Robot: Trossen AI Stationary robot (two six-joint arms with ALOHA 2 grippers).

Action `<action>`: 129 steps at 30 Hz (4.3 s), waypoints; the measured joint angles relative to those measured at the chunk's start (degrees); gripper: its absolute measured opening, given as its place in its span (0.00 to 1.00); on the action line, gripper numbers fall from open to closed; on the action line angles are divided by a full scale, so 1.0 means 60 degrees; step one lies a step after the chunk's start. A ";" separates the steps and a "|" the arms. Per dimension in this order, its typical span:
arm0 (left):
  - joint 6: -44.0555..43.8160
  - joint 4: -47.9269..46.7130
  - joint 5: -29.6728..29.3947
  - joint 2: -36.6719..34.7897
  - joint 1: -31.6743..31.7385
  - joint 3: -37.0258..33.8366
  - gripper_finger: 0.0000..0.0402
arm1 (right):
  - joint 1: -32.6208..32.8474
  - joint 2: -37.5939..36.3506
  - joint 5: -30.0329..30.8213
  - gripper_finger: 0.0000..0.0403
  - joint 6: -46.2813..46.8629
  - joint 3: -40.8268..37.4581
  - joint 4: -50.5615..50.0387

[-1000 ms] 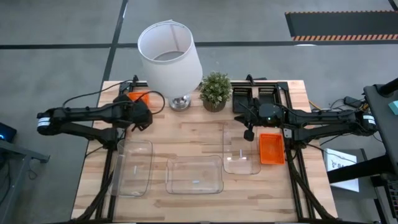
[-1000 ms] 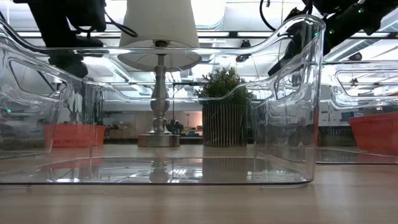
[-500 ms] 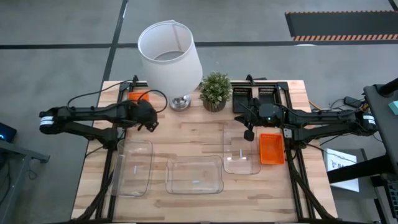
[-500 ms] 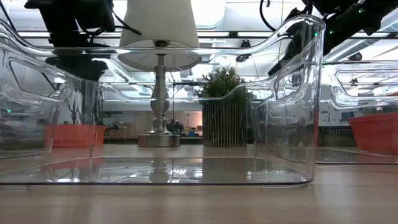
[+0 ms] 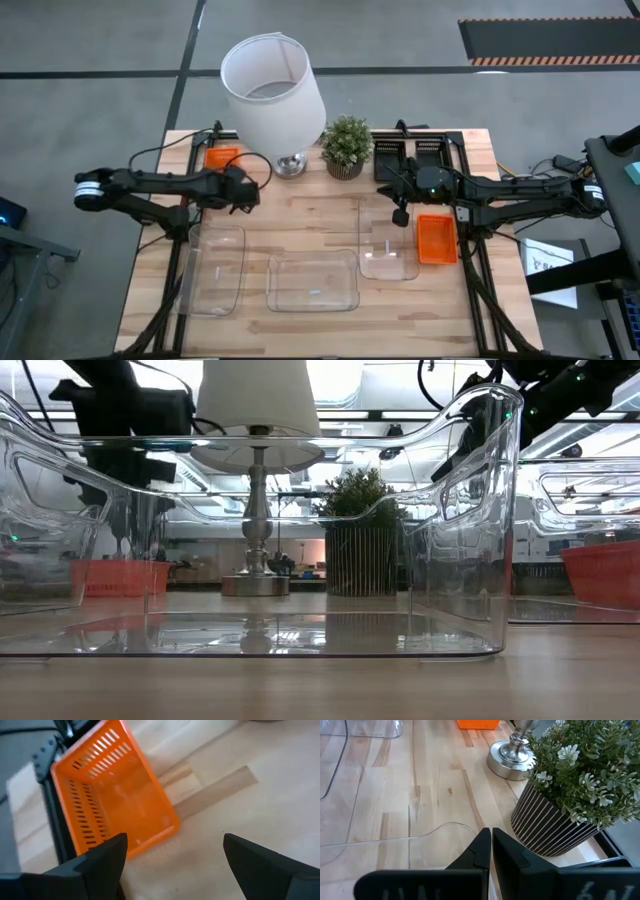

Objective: Stack baskets by color
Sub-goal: Stack the left orange bin on the orange bins

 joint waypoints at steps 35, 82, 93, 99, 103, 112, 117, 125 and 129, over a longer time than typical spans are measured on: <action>-0.0718 0.1354 -0.1194 0.3034 0.0142 -0.0739 0.34 | 0.0000 0.0000 0.0004 0.02 0.0011 0.0000 0.0000; 0.2043 -0.2723 0.3726 0.0472 -0.1146 0.4612 0.00 | 0.0001 -0.0004 0.0022 0.02 0.0015 0.0000 0.0000; 0.2364 -0.2407 0.5053 0.0617 -0.2857 0.5593 0.00 | 0.0000 -0.0147 -0.0912 0.02 -0.0155 0.0000 -0.0027; 0.3059 -0.0580 0.5183 0.0630 -0.3999 0.5835 0.00 | 0.0004 -0.0419 -0.2110 0.02 -0.0229 0.0000 0.0043; 0.4351 0.0863 0.5183 0.0630 -0.4656 0.5839 0.00 | 0.0000 -0.0593 -0.2802 0.04 -0.0166 0.0000 0.0227; 0.9652 0.3930 0.5665 0.0659 -0.5404 0.5730 0.00 | 0.0004 -0.0429 -0.5221 0.26 -0.0417 0.0526 0.1098; 1.2652 0.4716 0.7163 0.0834 -0.5458 0.5692 0.00 | 0.0004 -0.0002 -0.6917 0.41 -0.0597 0.0912 0.2143; 1.5677 0.5274 0.8396 0.1838 -0.5447 0.5681 0.00 | 0.0163 0.1163 -0.8632 0.55 -0.1381 0.2181 0.2872; 1.6331 0.5611 0.8392 0.2342 -0.5435 0.5676 0.00 | 0.0293 0.1915 -0.9666 0.56 -0.1731 0.2877 0.3045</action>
